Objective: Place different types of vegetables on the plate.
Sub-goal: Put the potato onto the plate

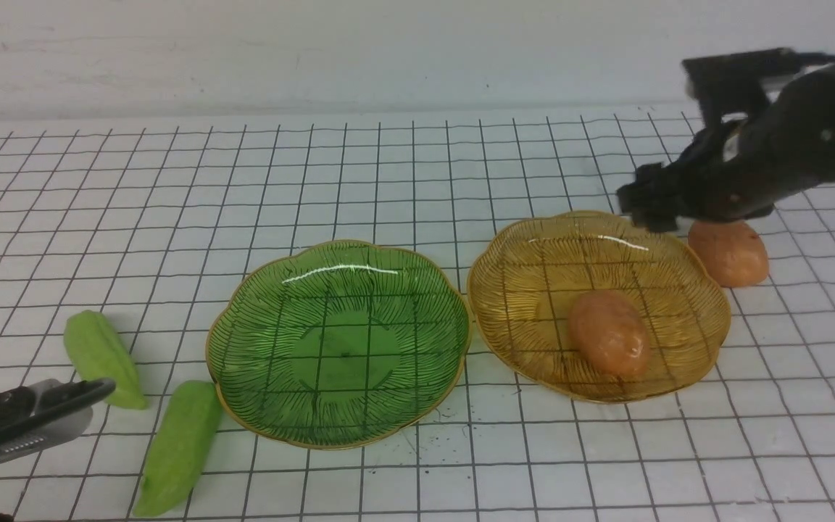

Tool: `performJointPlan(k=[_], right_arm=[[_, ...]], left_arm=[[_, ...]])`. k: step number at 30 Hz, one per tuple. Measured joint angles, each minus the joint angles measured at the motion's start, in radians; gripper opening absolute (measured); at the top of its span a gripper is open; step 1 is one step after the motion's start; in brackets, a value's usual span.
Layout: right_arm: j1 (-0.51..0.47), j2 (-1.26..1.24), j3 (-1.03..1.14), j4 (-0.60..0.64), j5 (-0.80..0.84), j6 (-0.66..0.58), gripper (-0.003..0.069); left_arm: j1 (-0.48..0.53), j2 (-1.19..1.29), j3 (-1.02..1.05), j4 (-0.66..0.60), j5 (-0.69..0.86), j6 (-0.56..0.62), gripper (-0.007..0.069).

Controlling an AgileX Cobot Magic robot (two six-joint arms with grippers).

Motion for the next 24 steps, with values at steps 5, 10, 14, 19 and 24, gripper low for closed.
performJointPlan(k=[5, 10, 14, 19, 24], right_arm=[[-0.120, 0.033, -0.027, -0.008, -0.062, -0.007, 0.0090], [-0.167, 0.104, -0.027, -0.017, -0.124, -0.020, 0.0063], [-0.171, 0.178, -0.027, -0.017, -0.145, -0.023, 0.0232], [-0.171, 0.227, -0.027, -0.018, -0.194, -0.024, 0.0456], [-0.171, 0.281, -0.030, -0.018, -0.252, -0.020, 0.0631]], left_arm=[[0.000, 0.000, 0.000, 0.000, 0.000, 0.000, 0.0048], [0.000, 0.000, 0.000, 0.000, 0.000, 0.000, 0.0048], [0.000, 0.000, 0.000, 0.001, -0.002, 0.000, 0.0048], [0.000, 0.000, 0.000, 0.001, -0.004, -0.002, 0.0048], [0.000, 0.000, 0.000, 0.001, -0.004, -0.003, 0.0048]])
